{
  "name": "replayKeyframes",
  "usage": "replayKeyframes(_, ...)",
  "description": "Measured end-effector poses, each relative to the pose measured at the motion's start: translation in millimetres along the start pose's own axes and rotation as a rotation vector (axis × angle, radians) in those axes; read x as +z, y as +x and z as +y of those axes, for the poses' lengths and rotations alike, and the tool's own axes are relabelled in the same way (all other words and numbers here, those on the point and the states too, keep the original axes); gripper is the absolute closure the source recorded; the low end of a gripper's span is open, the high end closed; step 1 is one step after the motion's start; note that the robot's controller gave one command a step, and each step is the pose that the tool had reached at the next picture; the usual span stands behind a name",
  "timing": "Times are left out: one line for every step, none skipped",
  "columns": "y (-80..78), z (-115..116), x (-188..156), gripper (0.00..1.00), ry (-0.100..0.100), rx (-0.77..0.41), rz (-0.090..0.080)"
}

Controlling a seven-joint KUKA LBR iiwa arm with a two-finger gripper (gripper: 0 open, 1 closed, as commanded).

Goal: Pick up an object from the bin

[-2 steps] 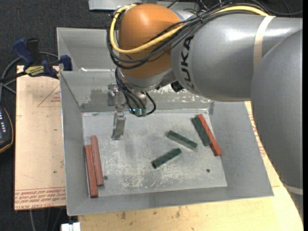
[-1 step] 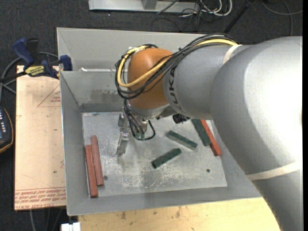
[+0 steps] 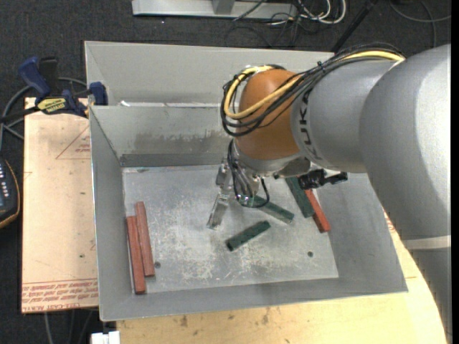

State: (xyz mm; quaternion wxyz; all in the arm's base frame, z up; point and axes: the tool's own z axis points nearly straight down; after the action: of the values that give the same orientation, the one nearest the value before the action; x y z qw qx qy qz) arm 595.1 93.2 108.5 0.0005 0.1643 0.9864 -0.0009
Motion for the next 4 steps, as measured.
replayKeyframes(-4.8,-67,38,0.00,-0.002,-0.095,0.004)
replayKeyframes(-80.4,-134,37,0.00,-0.001,-0.375,-0.004)
replayKeyframes(-78.9,-132,38,1.00,-0.004,-0.377,-0.002)
replayKeyframes(-93.3,-165,-70,1.00,0.000,-0.489,-0.012)
